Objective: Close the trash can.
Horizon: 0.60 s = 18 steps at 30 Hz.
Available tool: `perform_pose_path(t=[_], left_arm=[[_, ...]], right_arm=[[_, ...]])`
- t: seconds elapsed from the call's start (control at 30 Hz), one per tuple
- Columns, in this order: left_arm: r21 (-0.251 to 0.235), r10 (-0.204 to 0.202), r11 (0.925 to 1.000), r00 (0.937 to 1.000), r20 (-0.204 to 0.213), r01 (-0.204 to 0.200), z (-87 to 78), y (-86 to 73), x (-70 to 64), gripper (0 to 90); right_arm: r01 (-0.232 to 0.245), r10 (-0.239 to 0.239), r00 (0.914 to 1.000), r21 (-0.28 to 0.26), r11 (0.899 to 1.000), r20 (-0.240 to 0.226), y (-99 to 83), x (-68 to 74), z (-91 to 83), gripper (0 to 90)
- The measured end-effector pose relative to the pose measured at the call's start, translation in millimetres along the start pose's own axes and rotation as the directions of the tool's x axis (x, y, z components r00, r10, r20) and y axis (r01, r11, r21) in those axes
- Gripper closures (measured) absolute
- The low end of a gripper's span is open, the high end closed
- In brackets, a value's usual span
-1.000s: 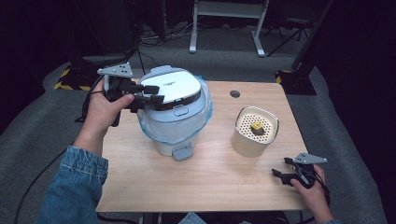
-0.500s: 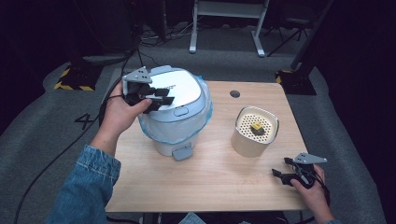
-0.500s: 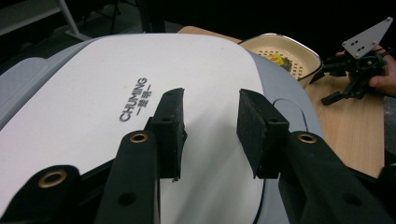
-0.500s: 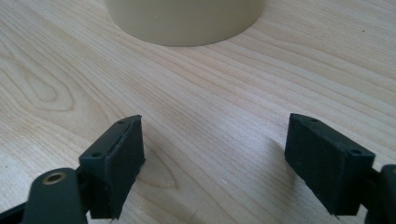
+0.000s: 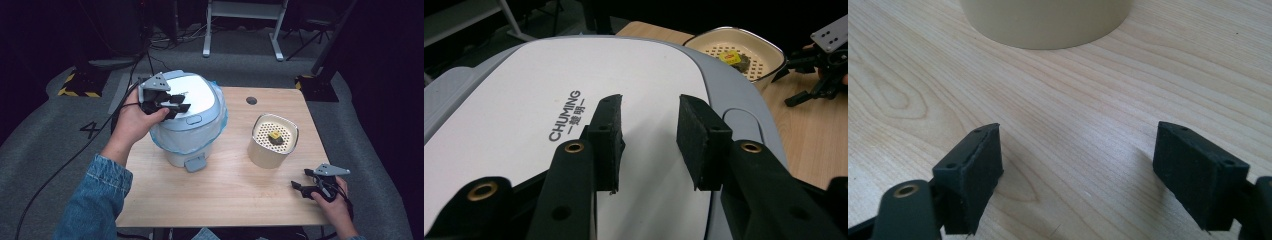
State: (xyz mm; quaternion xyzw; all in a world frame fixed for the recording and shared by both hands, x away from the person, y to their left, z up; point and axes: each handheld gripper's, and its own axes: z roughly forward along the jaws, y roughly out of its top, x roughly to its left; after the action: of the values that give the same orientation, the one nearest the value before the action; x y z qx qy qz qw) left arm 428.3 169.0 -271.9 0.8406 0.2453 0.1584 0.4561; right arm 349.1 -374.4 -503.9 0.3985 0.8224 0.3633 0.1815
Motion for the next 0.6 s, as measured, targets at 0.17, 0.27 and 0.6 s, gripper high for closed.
perform_pose_path(t=[0.17, 0.27, 0.6], left_arm=[[-0.019, -0.021, 0.9996, 0.9996, 0.019, 0.021, 3.0, 0.6, 2.2, 50.3], [-0.017, -0.038, 0.9991, 0.999, 0.023, 0.038, 0.0, 1.8, 0.4, 37.0], [-0.034, -0.027, 0.9991, 0.9995, 0.018, 0.028, -31.9, -8.5, -31.5, 29.5]], right_arm=[[-0.001, 0.001, 1.0, 0.0, 1.0, 0.0, 0.0, -0.1, 0.0, 20.0], [-0.001, 0.001, 1.0, 0.0, 1.0, 0.0, 0.0, -0.1, 0.0, 20.0], [-0.001, 0.001, 1.0, 0.001, 1.0, 0.0, 0.1, -0.1, 0.0, 20.0]])
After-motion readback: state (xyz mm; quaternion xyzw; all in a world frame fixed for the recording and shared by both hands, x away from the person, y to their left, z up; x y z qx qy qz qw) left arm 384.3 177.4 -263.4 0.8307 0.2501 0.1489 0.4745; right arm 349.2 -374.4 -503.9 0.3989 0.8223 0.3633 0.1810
